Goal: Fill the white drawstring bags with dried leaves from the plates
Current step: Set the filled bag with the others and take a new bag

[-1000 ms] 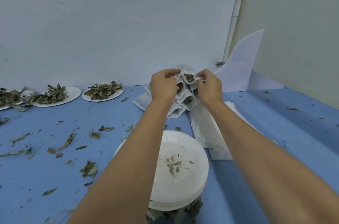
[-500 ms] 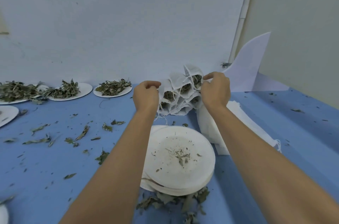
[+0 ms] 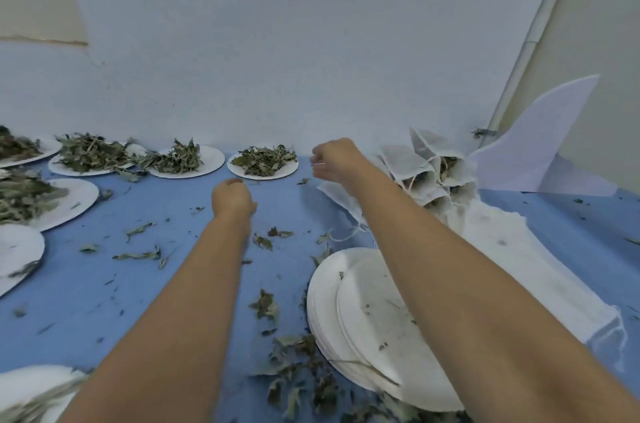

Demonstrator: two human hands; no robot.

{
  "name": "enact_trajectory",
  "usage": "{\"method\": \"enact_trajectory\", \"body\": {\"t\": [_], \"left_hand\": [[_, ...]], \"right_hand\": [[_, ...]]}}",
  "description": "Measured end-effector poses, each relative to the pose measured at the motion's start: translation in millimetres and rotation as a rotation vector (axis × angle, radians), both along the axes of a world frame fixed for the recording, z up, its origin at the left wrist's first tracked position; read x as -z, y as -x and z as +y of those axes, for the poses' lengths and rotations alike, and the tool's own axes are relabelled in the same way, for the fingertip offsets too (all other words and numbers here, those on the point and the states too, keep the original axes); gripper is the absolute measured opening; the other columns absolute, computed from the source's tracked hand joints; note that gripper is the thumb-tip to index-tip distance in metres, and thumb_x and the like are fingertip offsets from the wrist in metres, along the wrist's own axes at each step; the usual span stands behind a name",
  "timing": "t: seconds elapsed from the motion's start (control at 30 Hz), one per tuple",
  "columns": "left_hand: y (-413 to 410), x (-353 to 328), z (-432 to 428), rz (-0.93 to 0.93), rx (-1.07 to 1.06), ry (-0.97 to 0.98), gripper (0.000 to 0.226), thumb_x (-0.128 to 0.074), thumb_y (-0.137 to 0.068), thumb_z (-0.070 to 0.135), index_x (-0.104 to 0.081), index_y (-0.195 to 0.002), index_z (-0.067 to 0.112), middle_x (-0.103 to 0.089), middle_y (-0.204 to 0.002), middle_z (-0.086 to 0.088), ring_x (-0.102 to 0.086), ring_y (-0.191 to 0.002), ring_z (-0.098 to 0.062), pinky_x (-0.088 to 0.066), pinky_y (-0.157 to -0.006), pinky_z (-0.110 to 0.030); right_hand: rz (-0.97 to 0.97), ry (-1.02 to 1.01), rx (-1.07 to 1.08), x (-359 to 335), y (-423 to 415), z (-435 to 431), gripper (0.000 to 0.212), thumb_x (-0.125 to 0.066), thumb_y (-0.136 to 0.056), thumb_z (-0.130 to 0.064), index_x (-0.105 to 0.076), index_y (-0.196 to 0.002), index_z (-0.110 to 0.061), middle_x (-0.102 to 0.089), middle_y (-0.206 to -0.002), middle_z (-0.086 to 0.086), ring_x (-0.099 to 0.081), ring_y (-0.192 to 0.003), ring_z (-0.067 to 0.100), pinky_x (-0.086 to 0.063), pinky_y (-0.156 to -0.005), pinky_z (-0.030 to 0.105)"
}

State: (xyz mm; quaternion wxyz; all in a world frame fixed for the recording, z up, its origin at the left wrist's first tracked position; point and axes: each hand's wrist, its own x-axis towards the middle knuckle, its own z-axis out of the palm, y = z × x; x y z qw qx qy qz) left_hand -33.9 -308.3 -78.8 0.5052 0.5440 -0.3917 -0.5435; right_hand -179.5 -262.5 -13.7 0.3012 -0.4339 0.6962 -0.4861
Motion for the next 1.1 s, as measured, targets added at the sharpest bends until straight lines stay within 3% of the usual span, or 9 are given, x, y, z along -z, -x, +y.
{"method": "enact_trajectory", "body": {"t": [0.07, 0.13, 0.2, 0.43, 0.63, 0.77, 0.87, 1.0, 1.1], "left_hand": [[-11.6, -0.5, -17.1, -0.221, 0.037, 0.093, 0.044, -0.033, -0.096, -0.004, -0.046, -0.138, 0.004, -0.047, -0.141, -0.017, -0.046, -0.069, -0.008, -0.038, -0.062, -0.02], [-19.2, 1.9, -32.9, -0.577, 0.115, 0.232, 0.052, -0.031, -0.093, -0.005, -0.043, -0.142, 0.011, -0.039, -0.148, -0.012, -0.055, -0.106, -0.022, -0.043, -0.082, -0.027], [-20.7, 5.2, -45.1, -0.914, 0.22, 0.372, 0.054, -0.032, -0.092, -0.002, -0.041, -0.143, 0.013, -0.031, -0.152, -0.014, -0.033, -0.136, -0.028, -0.033, -0.105, -0.038], [-3.6, 26.1, -73.4, -1.409, 0.489, 0.307, 0.052, -0.019, -0.101, 0.023, -0.01, -0.153, 0.026, -0.004, -0.161, 0.0, 0.001, -0.147, -0.024, -0.007, -0.113, -0.058], [2.2, 32.4, -74.8, -1.391, 0.499, 0.409, 0.049, -0.022, -0.1, 0.02, -0.029, -0.148, 0.023, -0.021, -0.157, 0.001, -0.02, -0.143, -0.025, -0.01, -0.111, -0.058], [-1.0, 24.1, -69.0, -1.329, 0.489, 0.432, 0.044, -0.025, -0.1, 0.014, -0.041, -0.141, 0.016, -0.035, -0.149, -0.004, -0.034, -0.134, -0.027, -0.022, -0.111, -0.051], [-8.4, 23.5, -61.4, -1.19, 0.338, 0.495, 0.042, -0.03, -0.099, 0.009, -0.048, -0.137, 0.012, -0.037, -0.149, -0.008, -0.04, -0.131, -0.03, -0.034, -0.107, -0.044], [-20.5, 21.4, -46.7, -0.745, -0.063, 0.312, 0.037, -0.035, -0.099, 0.006, -0.052, -0.131, 0.004, -0.054, -0.133, -0.017, -0.053, -0.116, -0.032, -0.039, -0.082, -0.03], [-30.9, 17.4, -42.8, -0.445, -0.17, 0.076, 0.032, -0.043, -0.098, 0.01, -0.055, -0.126, 0.0, -0.059, -0.125, -0.022, -0.058, -0.111, -0.034, -0.047, -0.085, -0.034]], "right_hand": [[0.127, -0.149, -0.046, 8.2, -15.9, -24.9, 0.036, -0.039, -0.095, 0.003, -0.05, -0.129, 0.008, -0.053, -0.128, 0.021, -0.052, -0.106, 0.027, -0.046, -0.086, 0.036], [0.366, -0.245, -0.082, 21.2, -29.6, -40.5, 0.039, -0.032, -0.097, -0.001, -0.047, -0.133, 0.005, -0.046, -0.139, 0.02, -0.048, -0.119, 0.03, -0.041, -0.096, 0.034], [0.562, -0.351, -0.13, 39.8, -34.7, -59.4, 0.043, -0.03, -0.099, -0.005, -0.039, -0.14, -0.002, -0.043, -0.143, 0.019, -0.042, -0.128, 0.035, -0.035, -0.106, 0.041], [0.74, -0.454, -0.201, 76.1, -36.2, -102.3, 0.048, -0.034, -0.097, -0.016, -0.03, -0.145, -0.016, -0.037, -0.148, 0.014, -0.03, -0.137, 0.034, -0.03, -0.109, 0.04], [0.045, -0.157, -0.022, 57.6, -27.2, -106.2, 0.013, -0.034, -0.096, 0.001, -0.043, -0.1, -0.007, -0.048, -0.095, 0.012, -0.043, -0.085, 0.023, -0.039, -0.07, 0.026], [-0.569, -0.089, 0.076, 50.9, -26.4, -95.7, 0.016, -0.036, -0.096, 0.004, -0.044, -0.107, -0.004, -0.054, -0.104, 0.018, -0.055, -0.109, 0.03, -0.049, -0.085, 0.032], [-0.639, -0.074, 0.114, 57.3, -27.2, -88.2, 0.022, -0.036, -0.098, 0.003, -0.044, -0.116, -0.006, -0.049, -0.132, 0.019, -0.054, -0.118, 0.03, -0.052, -0.085, 0.032], [-0.631, -0.1, 0.215, 59.1, -24.2, -63.8, 0.033, -0.052, -0.09, 0.01, -0.053, -0.122, 0.005, -0.06, -0.123, 0.019, -0.06, -0.112, 0.024, -0.054, -0.087, 0.032], [-0.614, -0.134, 0.234, 55.9, -23.7, -43.9, 0.028, -0.06, -0.084, 0.014, -0.058, -0.111, 0.009, -0.065, -0.113, 0.019, -0.064, -0.104, 0.024, -0.056, -0.073, 0.026]]}}
